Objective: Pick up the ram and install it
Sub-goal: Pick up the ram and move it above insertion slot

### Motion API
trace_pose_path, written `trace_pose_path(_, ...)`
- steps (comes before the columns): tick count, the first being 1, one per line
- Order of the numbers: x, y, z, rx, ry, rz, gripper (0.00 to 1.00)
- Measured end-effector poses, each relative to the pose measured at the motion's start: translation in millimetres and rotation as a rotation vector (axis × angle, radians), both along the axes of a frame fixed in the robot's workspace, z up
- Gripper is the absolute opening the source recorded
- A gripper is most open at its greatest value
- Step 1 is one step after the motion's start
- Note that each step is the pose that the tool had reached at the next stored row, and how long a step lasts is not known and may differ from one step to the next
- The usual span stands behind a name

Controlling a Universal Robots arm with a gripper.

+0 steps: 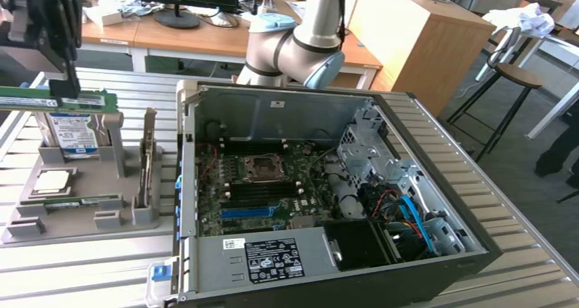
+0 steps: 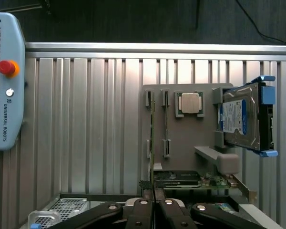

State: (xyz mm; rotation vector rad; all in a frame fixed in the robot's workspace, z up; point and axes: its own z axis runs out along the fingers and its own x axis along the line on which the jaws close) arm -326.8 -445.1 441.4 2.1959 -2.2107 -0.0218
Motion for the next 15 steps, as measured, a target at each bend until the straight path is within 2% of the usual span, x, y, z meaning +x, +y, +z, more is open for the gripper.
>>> trace_pose_path(15, 30.6, 0.0, 0.0, 0.0, 0.0, 0.0, 0.11)
